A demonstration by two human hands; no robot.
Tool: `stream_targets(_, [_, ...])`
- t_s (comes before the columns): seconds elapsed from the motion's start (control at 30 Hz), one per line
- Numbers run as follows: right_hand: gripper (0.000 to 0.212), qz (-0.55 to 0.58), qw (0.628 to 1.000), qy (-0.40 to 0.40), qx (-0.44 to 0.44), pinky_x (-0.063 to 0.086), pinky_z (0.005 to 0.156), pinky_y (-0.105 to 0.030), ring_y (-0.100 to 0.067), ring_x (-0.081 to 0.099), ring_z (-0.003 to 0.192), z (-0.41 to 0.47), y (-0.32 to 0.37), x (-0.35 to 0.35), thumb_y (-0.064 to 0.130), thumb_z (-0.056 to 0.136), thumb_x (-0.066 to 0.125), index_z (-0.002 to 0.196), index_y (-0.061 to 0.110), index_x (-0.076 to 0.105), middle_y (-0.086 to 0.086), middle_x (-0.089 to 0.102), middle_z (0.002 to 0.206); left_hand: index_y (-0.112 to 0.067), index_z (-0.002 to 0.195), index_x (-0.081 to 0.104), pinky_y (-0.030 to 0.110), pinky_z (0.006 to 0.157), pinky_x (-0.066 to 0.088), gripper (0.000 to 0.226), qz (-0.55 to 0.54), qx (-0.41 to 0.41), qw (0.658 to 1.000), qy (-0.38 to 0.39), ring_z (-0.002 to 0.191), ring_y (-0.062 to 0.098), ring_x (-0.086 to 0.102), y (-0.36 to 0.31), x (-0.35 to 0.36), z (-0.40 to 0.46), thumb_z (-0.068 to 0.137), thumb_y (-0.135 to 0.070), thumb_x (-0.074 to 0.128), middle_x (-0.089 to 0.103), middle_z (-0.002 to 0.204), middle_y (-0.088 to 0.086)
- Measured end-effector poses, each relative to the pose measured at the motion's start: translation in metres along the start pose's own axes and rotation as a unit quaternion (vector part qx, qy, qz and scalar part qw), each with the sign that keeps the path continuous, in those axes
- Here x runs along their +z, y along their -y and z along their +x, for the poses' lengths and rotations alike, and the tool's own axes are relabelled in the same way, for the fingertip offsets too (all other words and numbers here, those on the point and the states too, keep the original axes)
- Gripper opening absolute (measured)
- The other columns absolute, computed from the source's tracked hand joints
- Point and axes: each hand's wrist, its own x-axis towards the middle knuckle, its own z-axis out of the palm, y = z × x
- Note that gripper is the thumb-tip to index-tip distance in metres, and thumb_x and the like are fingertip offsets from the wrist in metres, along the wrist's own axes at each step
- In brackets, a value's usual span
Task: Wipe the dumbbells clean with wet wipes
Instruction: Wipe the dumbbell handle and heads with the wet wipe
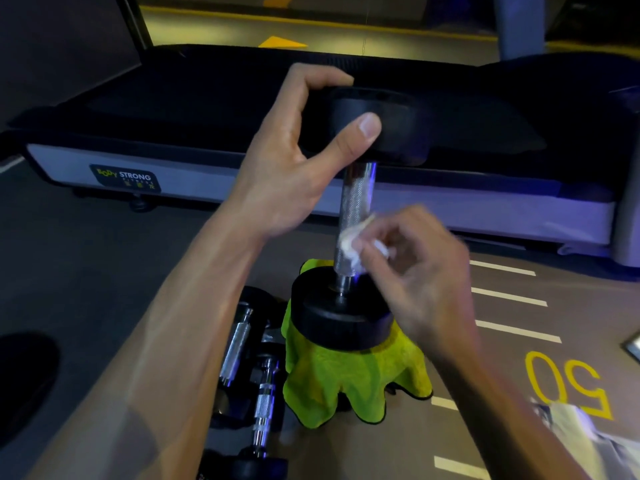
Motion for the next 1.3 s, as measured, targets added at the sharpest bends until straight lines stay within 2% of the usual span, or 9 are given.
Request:
stream_targets(0.1, [0.014, -0.028, 0.997, 0.077, 0.000, 0.045, 0.068, -0.019, -0.007, 0.056, 0.077, -0.015, -0.003, 0.002, 0.007, 0.088, 0.081, 0.085, 0.014, 0.070, 0.006, 0.063, 0.090, -0.018, 0.132, 0.050, 0.022, 0.094, 0.049, 0.038, 0.000, -0.002, 1.000, -0.011, 0.109, 0.003, 0.060, 0.003, -0.002, -0.001, 0.102, -0.032, 0.068, 0.059, 0.119, -0.006])
stream_targets(0.27, [0.013, -0.036, 0.997, -0.065, -0.015, 0.044, 0.072, -0.016, -0.009, 0.058, 0.081, 0.021, 0.010, 0.006, 0.009, 0.090, 0.079, 0.090, 0.011, 0.066, -0.001, 0.058, 0.093, -0.013, 0.133, 0.050, 0.022, 0.093, 0.050, 0.037, -0.006, -0.006, 1.000, -0.006, 0.112, 0.005, 0.061, 0.004, -0.007, 0.001, 0.103, -0.028, 0.067, 0.059, 0.122, -0.002])
stream_targets(0.37, [0.018, -0.033, 0.997, -0.066, 0.026, 0.040, 0.069, -0.013, -0.006, 0.055, 0.077, 0.000, 0.009, 0.016, 0.014, 0.092, 0.079, 0.086, 0.015, 0.062, 0.001, 0.056, 0.087, -0.014, 0.132, 0.050, 0.024, 0.095, 0.049, 0.038, -0.012, -0.002, 1.000, -0.011, 0.112, 0.008, 0.060, 0.006, -0.009, 0.000, 0.102, -0.030, 0.067, 0.059, 0.123, 0.000])
stream_targets(0.53, [0.022, -0.027, 0.994, -0.049, 0.089, 0.049, 0.063, -0.039, -0.014, 0.050, 0.063, -0.001, 0.008, 0.016, 0.023, 0.088, 0.083, 0.084, 0.022, 0.061, 0.004, 0.048, 0.066, -0.014, 0.132, 0.050, 0.024, 0.097, 0.049, 0.036, -0.010, -0.004, 1.000, -0.011, 0.114, 0.006, 0.059, 0.008, -0.011, -0.003, 0.103, -0.028, 0.066, 0.058, 0.125, -0.001])
stream_targets(0.6, [0.020, -0.017, 0.994, -0.086, 0.069, 0.049, 0.064, -0.040, -0.019, 0.050, 0.062, 0.018, 0.017, 0.016, 0.020, 0.089, 0.081, 0.085, 0.022, 0.061, -0.001, 0.045, 0.063, -0.016, 0.132, 0.050, 0.024, 0.097, 0.049, 0.037, -0.007, -0.004, 1.000, -0.008, 0.116, 0.007, 0.058, 0.008, -0.013, -0.003, 0.103, -0.030, 0.066, 0.057, 0.128, -0.001])
stream_targets(0.73, [0.011, -0.022, 0.990, -0.142, 0.014, 0.048, 0.074, -0.021, -0.007, 0.058, 0.077, 0.015, 0.020, 0.024, 0.011, 0.094, 0.076, 0.091, 0.020, 0.071, 0.003, 0.058, 0.084, -0.018, 0.133, 0.050, 0.034, 0.102, 0.051, 0.042, -0.009, 0.000, 1.000, -0.011, 0.122, 0.015, 0.059, 0.012, -0.013, -0.003, 0.100, -0.038, 0.067, 0.058, 0.133, 0.004])
stream_targets(0.97, [0.029, -0.050, 0.997, -0.056, -0.033, 0.048, 0.096, -0.018, -0.009, 0.063, 0.108, -0.025, 0.006, 0.022, 0.002, 0.096, 0.072, 0.125, 0.004, 0.073, -0.006, 0.063, 0.118, -0.014, 0.133, 0.050, 0.026, 0.098, 0.049, 0.042, -0.030, -0.002, 0.999, -0.012, 0.115, 0.007, 0.059, 0.015, -0.015, -0.002, 0.100, -0.033, 0.066, 0.058, 0.130, 0.003])
stream_targets(1.1, [0.029, -0.048, 0.995, -0.076, -0.052, 0.045, 0.093, -0.012, -0.001, 0.059, 0.102, 0.012, 0.014, 0.018, 0.003, 0.098, 0.070, 0.127, 0.006, 0.072, -0.002, 0.061, 0.117, -0.012, 0.134, 0.049, 0.026, 0.098, 0.048, 0.042, -0.030, 0.001, 1.000, -0.007, 0.116, 0.007, 0.059, 0.016, -0.017, -0.002, 0.100, -0.033, 0.065, 0.057, 0.130, 0.003])
stream_targets(1.3, [0.026, -0.090, 0.994, 0.008, -0.067, 0.050, 0.086, -0.035, -0.023, 0.061, 0.095, -0.018, 0.004, 0.020, 0.010, 0.098, 0.073, 0.123, 0.014, 0.075, -0.001, 0.067, 0.103, -0.014, 0.131, 0.050, 0.030, 0.103, 0.049, 0.044, -0.035, 0.000, 0.999, -0.021, 0.119, 0.009, 0.059, 0.017, -0.018, -0.003, 0.097, -0.037, 0.066, 0.058, 0.133, 0.005])
